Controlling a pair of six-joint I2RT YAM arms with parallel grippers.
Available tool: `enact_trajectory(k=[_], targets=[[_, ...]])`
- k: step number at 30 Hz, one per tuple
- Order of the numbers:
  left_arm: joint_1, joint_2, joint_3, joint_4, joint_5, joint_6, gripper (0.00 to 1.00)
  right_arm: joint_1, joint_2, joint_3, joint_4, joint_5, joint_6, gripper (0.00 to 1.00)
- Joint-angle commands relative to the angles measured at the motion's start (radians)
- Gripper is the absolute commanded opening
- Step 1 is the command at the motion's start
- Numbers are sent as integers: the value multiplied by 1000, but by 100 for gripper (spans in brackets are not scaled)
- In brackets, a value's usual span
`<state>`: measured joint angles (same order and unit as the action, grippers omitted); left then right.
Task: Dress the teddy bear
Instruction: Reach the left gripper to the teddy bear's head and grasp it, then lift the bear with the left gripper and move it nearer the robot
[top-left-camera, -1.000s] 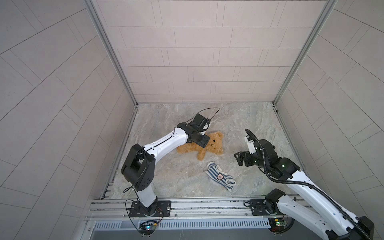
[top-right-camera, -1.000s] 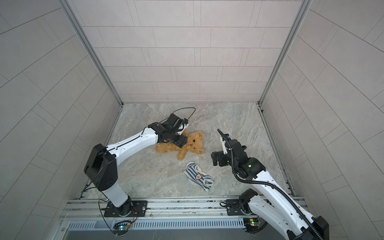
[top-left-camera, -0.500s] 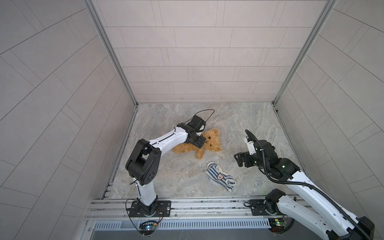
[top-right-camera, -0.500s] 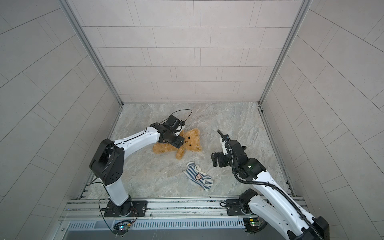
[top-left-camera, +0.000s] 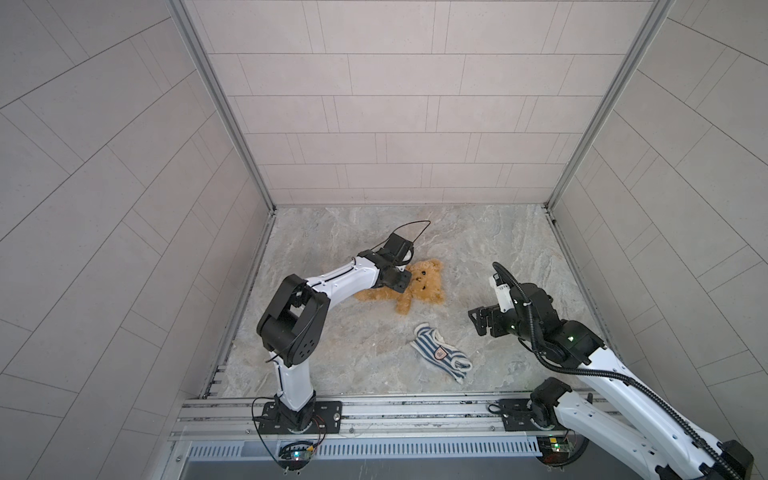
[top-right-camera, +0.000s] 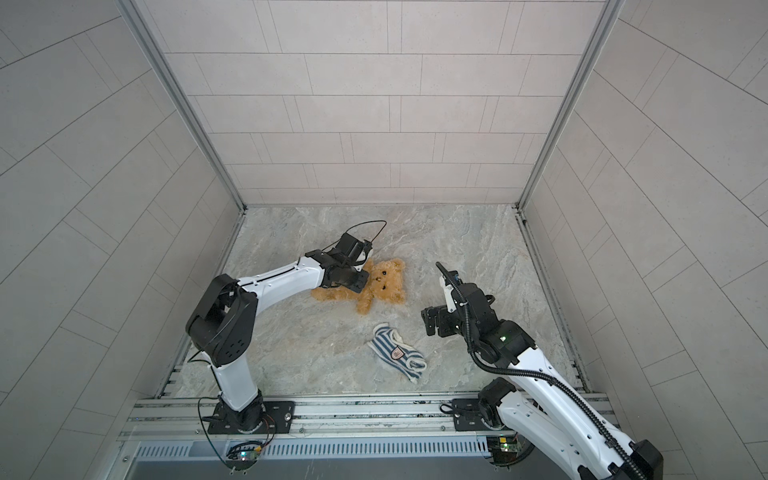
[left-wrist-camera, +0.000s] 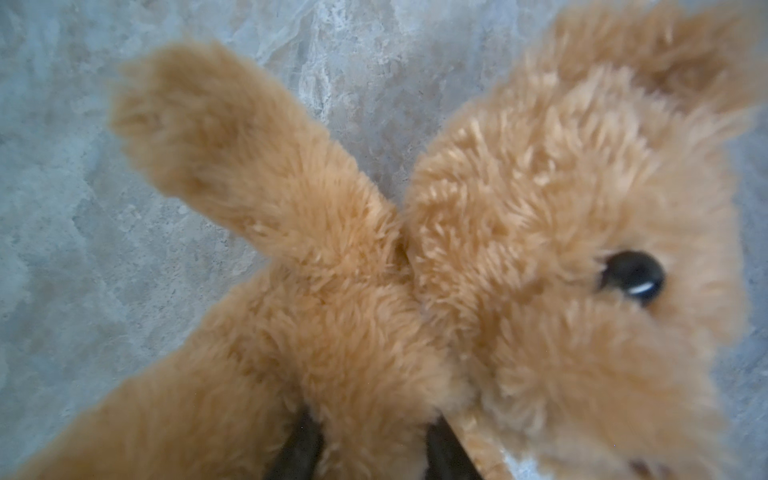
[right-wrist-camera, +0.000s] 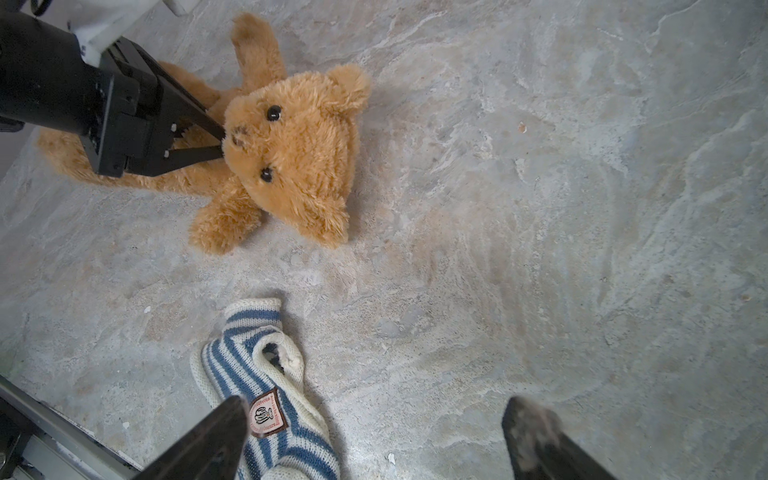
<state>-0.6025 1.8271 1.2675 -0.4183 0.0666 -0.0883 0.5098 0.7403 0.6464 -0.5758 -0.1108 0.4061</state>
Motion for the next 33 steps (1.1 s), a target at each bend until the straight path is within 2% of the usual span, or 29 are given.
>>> enact_trajectory(k=[1, 4, 6, 8, 11, 16, 20, 27, 33], targets=[[4, -9, -49, -28, 1, -35, 30, 13, -19, -18, 14, -32, -4, 94], [6, -57, -77, -19, 5, -56, 24, 23, -16, -72, 87, -102, -10, 89], [8, -94, -88, -29, 4, -78, 14, 43, -5, -101, 144, -146, -9, 87], [24, -134, -105, -38, -3, -118, 5, 76, 16, -117, 182, -158, -5, 86], [71, -213, -163, -34, 1, -204, 0, 140, 67, -121, 223, -134, 0, 84], [149, -377, -287, -18, 4, -289, 0, 221, 186, -115, 306, -93, 16, 83], [207, -512, -403, 12, 50, -343, 0, 257, 297, -105, 387, -87, 22, 80], [319, -678, -521, 42, 146, -384, 0, 282, 506, -76, 534, -130, 94, 72], [334, -751, -549, 35, 187, -397, 0, 292, 598, -51, 555, -126, 157, 55]])
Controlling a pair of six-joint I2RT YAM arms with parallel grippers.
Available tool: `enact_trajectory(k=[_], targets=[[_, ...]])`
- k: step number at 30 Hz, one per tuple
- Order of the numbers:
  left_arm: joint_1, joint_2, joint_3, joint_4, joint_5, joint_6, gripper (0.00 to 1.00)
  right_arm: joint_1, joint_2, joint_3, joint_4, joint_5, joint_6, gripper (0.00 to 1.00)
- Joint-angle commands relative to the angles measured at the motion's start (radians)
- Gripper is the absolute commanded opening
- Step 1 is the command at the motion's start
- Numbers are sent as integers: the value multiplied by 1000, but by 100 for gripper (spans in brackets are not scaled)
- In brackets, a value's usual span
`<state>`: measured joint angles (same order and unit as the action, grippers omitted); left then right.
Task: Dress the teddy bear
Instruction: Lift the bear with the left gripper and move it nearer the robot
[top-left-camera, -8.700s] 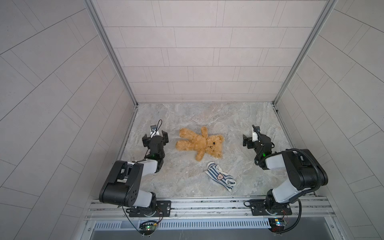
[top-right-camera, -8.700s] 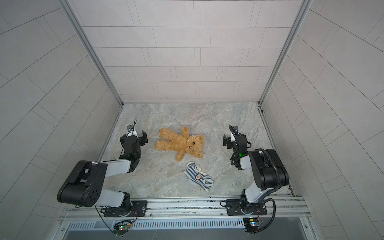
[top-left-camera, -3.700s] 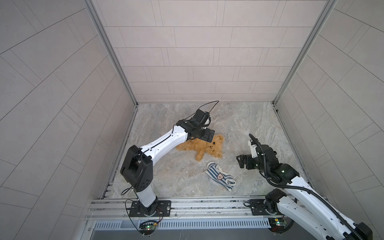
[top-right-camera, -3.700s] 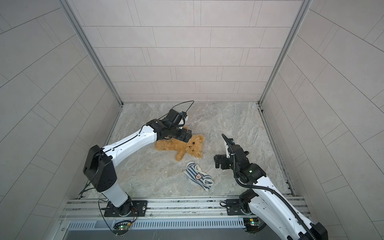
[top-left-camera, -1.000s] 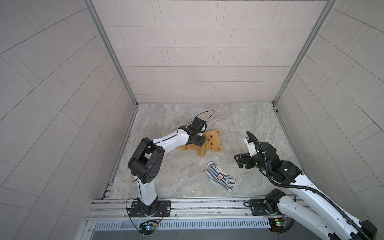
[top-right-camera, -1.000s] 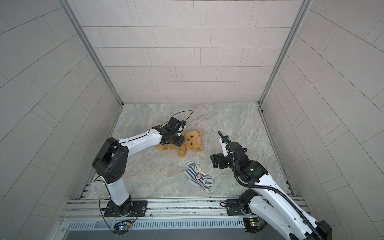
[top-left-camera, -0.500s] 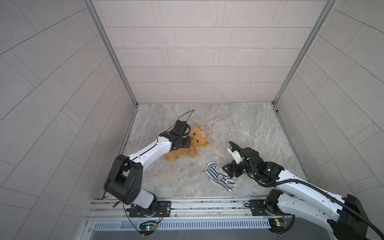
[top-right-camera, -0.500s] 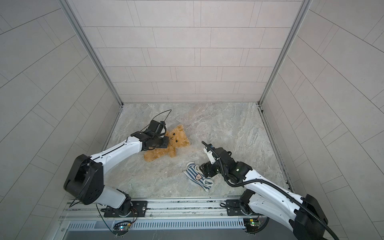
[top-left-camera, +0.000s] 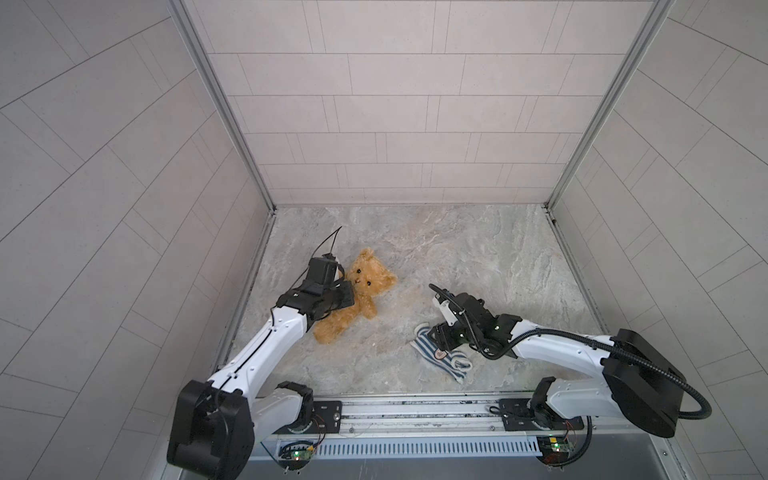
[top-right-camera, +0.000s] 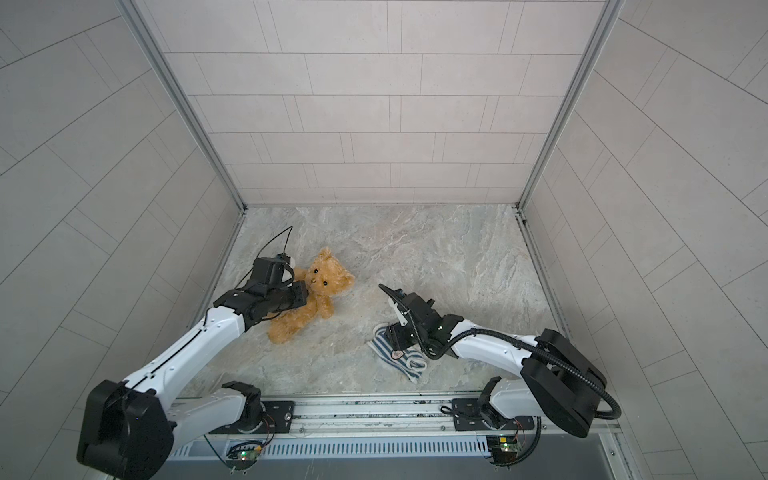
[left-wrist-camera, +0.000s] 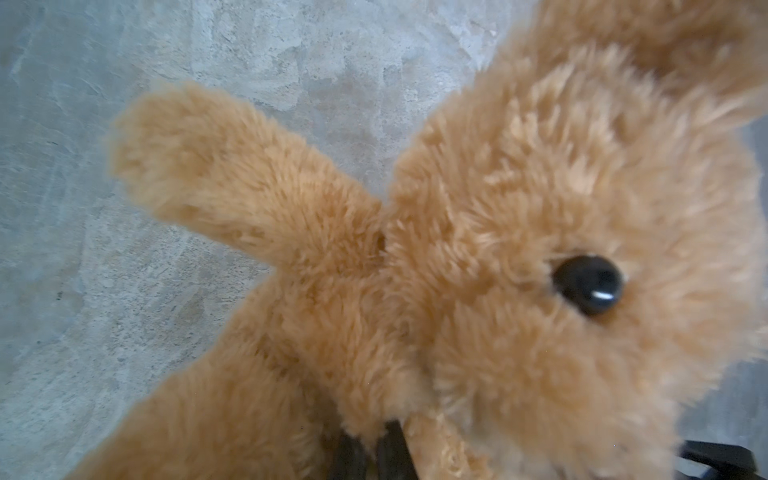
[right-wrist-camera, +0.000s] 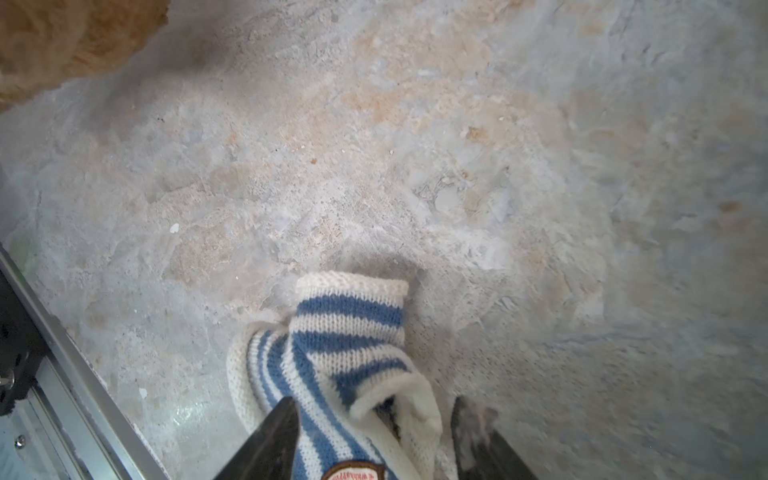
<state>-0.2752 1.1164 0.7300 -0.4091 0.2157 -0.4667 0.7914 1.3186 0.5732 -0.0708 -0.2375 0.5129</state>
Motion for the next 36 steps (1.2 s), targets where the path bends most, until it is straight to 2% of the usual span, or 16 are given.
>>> enact_trajectory(k=[1, 3, 6, 10, 16, 22, 30, 33, 36], targets=[[7, -53, -14, 26, 35, -20, 0, 12, 30, 21, 56, 4, 59, 52], [9, -68, -17, 23, 30, -28, 0, 15, 59, 15, 76, 4, 78, 45], [10, -77, -25, 24, 32, -40, 0, 18, 86, 11, 108, -20, 104, 39], [10, -107, -41, 17, 17, -46, 0, 32, 88, -15, 148, 18, 141, 29], [10, -144, -41, -6, 4, -44, 0, 32, 88, -8, 95, 81, 144, 0], [10, -180, -34, -46, -4, -24, 0, 29, 87, 5, 92, 110, 134, 0], [2, -223, -43, -97, 26, 4, 0, -11, 68, 71, 64, 252, 77, 0], [-38, -244, -55, -126, 12, 5, 0, -42, 87, 92, 70, 277, 57, 0], [-115, -256, -76, -143, -28, -20, 0, -98, 133, 114, 71, 238, 52, 0]])
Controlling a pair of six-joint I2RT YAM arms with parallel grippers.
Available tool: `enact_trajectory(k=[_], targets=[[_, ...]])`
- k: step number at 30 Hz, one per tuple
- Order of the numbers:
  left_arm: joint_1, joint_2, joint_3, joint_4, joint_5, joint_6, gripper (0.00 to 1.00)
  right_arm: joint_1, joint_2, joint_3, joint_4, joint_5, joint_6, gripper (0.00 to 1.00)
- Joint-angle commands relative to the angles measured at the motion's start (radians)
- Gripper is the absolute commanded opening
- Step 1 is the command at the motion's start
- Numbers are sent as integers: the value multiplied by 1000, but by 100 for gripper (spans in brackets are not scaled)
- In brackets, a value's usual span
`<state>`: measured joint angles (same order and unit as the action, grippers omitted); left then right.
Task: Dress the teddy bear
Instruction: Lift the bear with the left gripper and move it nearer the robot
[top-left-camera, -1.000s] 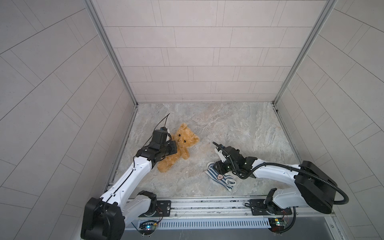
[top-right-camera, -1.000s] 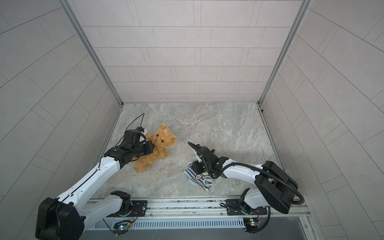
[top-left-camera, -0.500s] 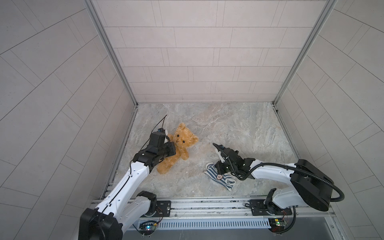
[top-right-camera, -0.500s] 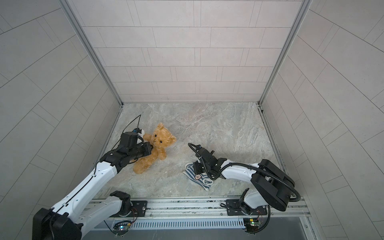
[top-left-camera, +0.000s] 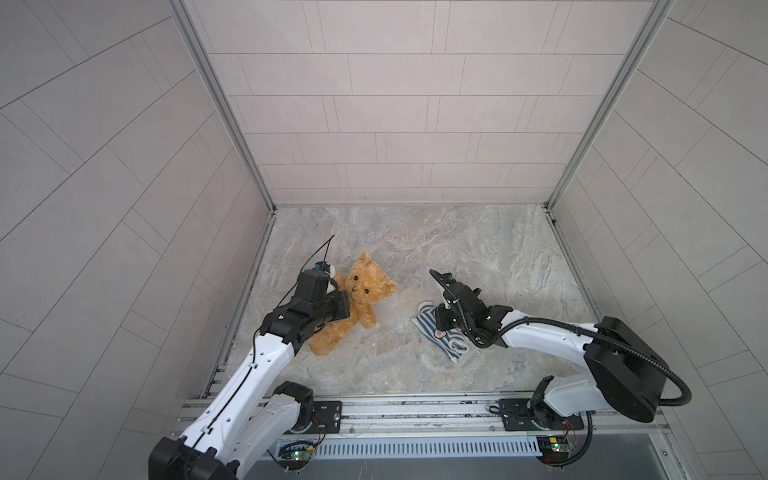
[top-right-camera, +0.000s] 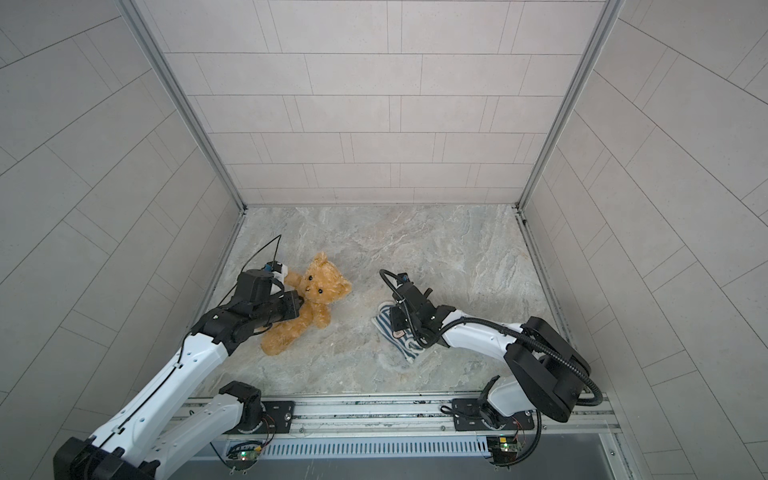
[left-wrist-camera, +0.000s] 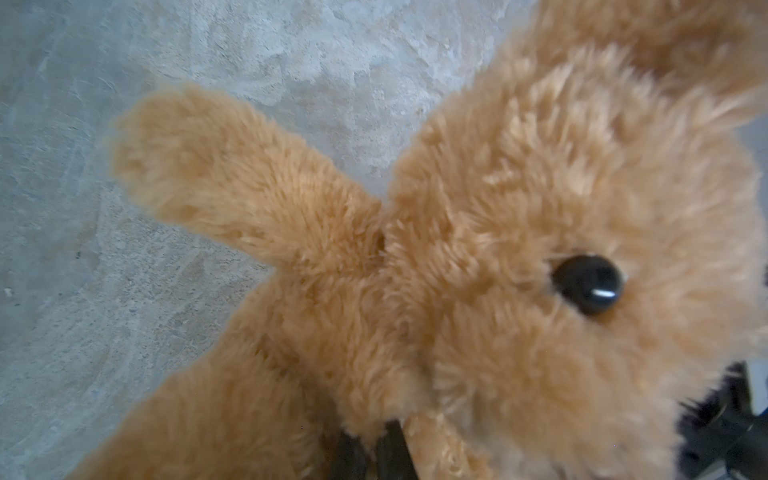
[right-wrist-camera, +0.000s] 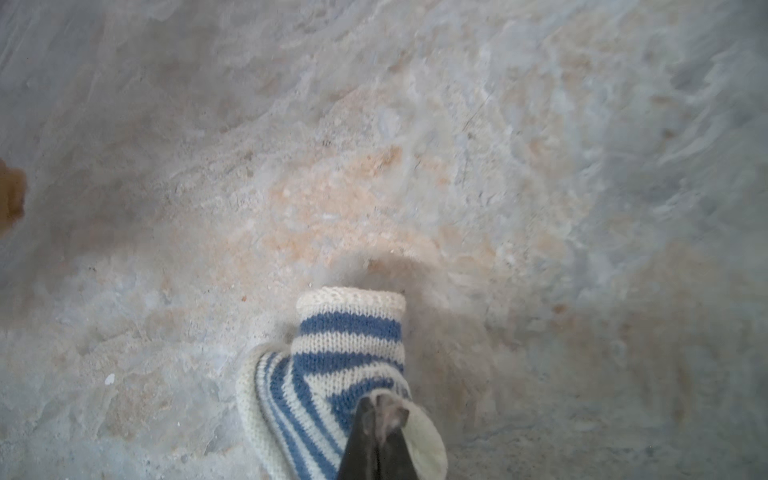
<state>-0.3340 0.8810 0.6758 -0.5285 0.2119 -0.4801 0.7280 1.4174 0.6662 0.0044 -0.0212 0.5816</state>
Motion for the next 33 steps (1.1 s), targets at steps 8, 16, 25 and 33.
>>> enact_trajectory(k=[8, 16, 25, 33], targets=[[-235, 38, -149, 119, -48, -169, 0, -90, 80, 58, -24, -66, -35, 0], [-287, 47, -92, 23, -94, -37, 46, -90, 6, 38, -42, -99, -84, 12], [-366, 144, 40, -136, -166, 132, 61, -83, -230, -3, -162, -78, -115, 27], [-392, 245, 60, -150, -163, 178, 64, -67, -261, -4, -273, -122, -101, 34]])
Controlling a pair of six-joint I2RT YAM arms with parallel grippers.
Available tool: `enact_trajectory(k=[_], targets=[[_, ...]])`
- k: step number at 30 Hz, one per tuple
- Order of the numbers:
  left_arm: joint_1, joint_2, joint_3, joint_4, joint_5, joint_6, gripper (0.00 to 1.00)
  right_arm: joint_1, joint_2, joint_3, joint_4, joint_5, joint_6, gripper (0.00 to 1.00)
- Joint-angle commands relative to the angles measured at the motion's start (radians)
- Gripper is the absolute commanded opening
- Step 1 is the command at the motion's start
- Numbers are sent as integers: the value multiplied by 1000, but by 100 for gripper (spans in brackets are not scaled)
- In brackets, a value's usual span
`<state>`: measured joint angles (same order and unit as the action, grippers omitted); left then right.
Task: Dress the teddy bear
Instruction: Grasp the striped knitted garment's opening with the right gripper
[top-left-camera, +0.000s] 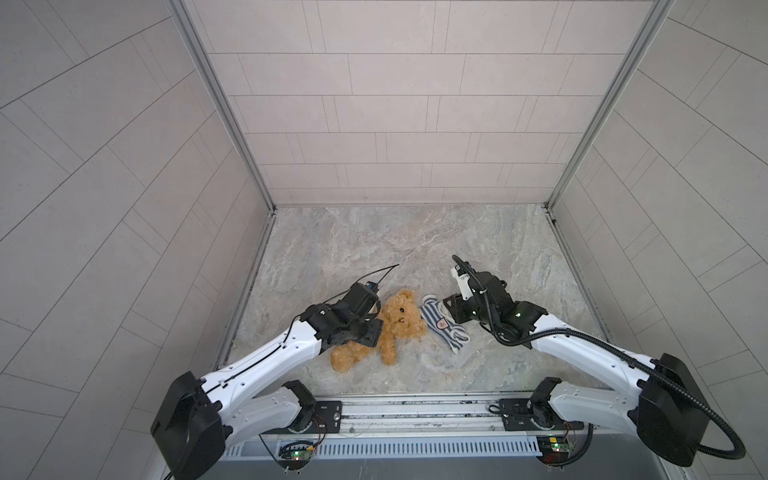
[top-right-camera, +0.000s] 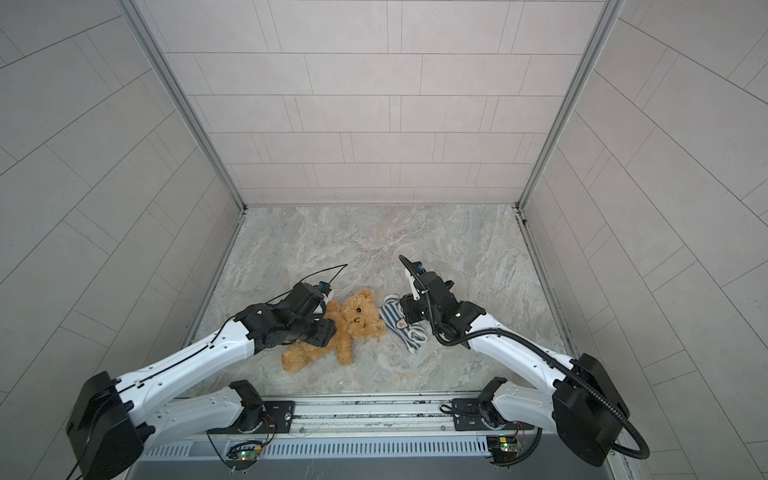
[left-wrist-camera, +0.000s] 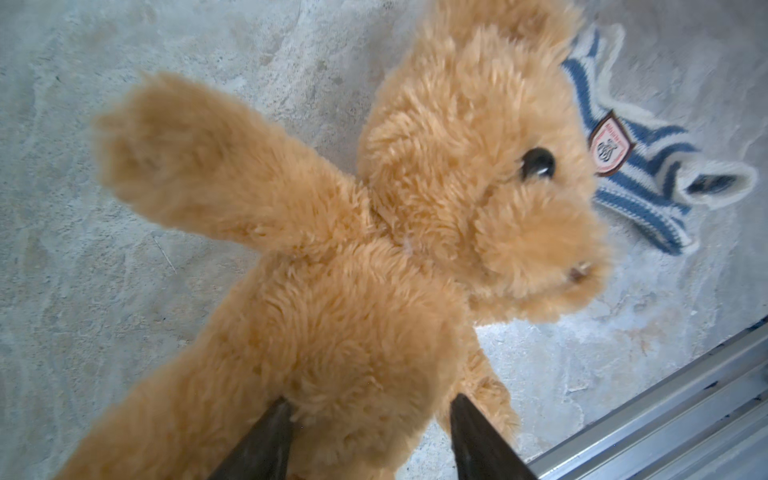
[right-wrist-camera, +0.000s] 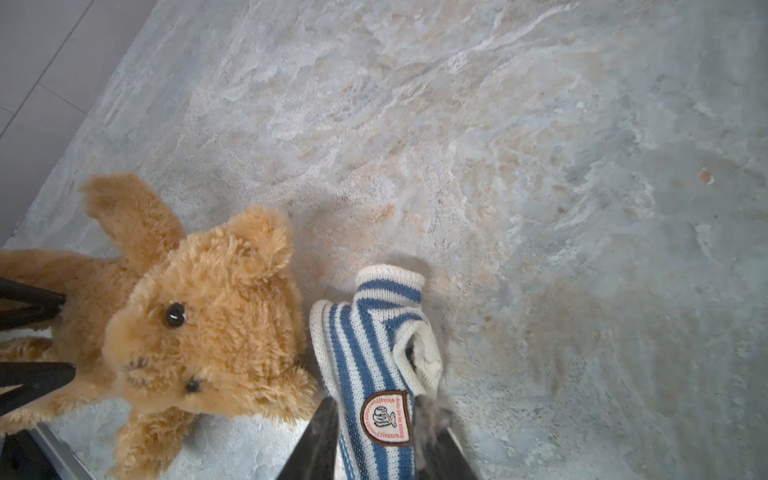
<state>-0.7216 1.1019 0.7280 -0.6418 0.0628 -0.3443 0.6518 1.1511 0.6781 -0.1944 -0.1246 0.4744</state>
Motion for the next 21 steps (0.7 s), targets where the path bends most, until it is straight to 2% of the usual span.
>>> enact_trajectory(k=[1, 4, 10, 13, 15, 18, 21], targets=[[-6, 37, -1, -21, 0, 38, 64, 12, 15, -15, -80, -28, 11, 34], [-6, 81, -30, 21, 14, 19, 62, 40, 48, -8, -76, -53, 8, 34], [-6, 125, -67, 117, 1, -44, 33, 120, 175, 43, -96, -37, -5, 33], [9, 94, -77, 126, -14, -66, 16, 147, 213, 55, -94, -27, -3, 32], [40, 57, -92, 134, 2, -82, 9, 152, 226, 48, -84, -24, 4, 31], [133, -21, -134, 152, 60, -105, 6, 157, 248, 39, -58, -18, 7, 31], [188, -94, -143, 122, 60, -105, 2, 158, 287, 42, -47, 2, -1, 31]])
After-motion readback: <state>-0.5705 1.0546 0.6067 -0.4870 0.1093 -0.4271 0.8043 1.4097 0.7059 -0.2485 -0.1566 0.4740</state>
